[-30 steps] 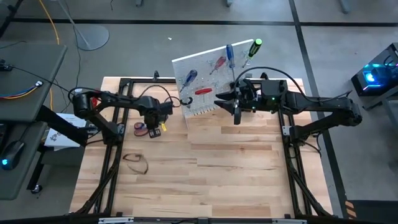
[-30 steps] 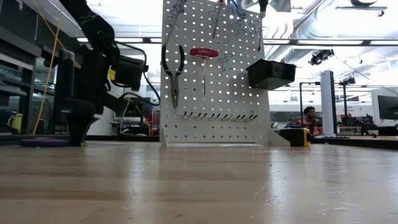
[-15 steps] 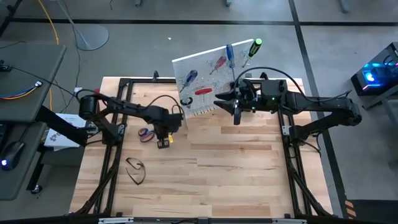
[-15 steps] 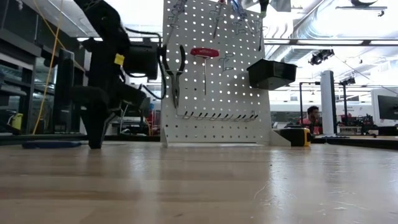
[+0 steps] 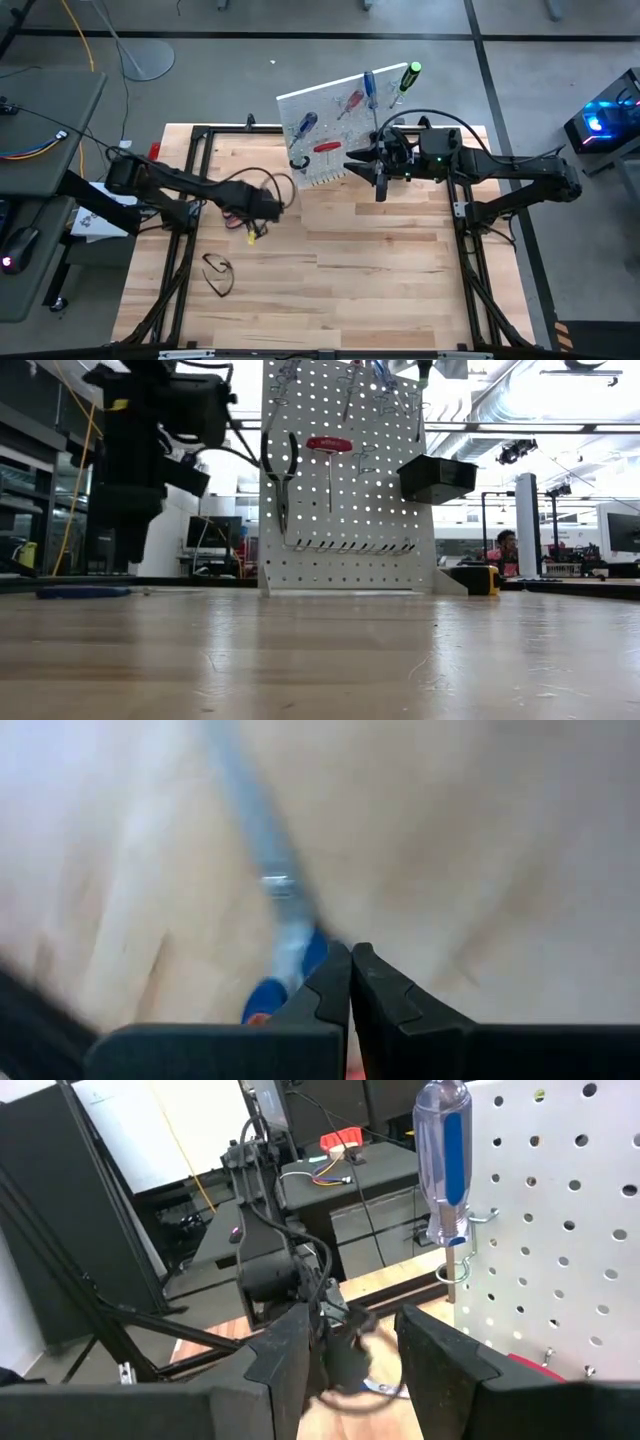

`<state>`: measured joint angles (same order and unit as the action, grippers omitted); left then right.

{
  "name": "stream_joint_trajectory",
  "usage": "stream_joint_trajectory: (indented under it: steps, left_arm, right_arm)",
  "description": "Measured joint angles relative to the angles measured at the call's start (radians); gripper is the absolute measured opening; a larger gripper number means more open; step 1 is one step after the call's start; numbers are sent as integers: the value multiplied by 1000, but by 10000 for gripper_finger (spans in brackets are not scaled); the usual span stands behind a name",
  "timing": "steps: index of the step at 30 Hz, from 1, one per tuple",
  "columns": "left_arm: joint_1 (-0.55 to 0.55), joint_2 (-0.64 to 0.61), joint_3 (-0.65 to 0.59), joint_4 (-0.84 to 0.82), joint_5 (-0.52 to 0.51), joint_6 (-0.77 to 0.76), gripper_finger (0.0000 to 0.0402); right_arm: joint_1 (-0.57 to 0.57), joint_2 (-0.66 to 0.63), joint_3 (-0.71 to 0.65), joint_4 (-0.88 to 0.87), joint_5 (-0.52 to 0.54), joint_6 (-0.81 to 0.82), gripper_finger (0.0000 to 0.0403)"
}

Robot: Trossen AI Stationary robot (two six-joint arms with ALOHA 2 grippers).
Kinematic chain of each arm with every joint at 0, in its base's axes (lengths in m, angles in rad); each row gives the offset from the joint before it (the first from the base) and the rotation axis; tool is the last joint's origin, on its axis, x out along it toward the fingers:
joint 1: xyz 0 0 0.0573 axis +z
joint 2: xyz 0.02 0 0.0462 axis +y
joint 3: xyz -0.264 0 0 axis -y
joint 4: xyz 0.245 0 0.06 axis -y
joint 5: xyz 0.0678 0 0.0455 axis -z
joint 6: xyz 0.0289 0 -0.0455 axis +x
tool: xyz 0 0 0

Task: Hang tools onto peg board
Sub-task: Hang the blue scissors on the peg board

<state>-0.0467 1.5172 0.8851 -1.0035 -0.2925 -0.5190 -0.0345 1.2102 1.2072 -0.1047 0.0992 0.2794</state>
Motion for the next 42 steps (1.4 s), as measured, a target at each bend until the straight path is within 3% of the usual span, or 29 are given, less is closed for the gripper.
stream_joint_trajectory:
  steps: [8, 15, 25, 29, 33, 42]
  left_arm:
    - [-31, -75, -123, 14, -58, -625, 0]
    - [-83, -40, -124, 4, -88, -880, 0]
    - [-151, 105, -124, 11, -76, -1265, 0]
    - [-197, 158, -120, 41, -55, -1274, 0]
    - [-276, 165, -88, 118, -10, -1175, 0]
    - [-484, 126, -57, 255, 19, -643, 0]
  right_arm:
    - [0, 0, 0, -11, 2, -3, 142]
    - [0, 0, 0, -11, 23, -37, 142]
    - [0, 0, 0, -11, 25, -36, 142]
    - [0, 0, 0, -11, 20, -34, 142]
    - [2, 0, 0, -12, 0, -34, 142]
    - [2, 0, 0, -41, -4, -4, 142]
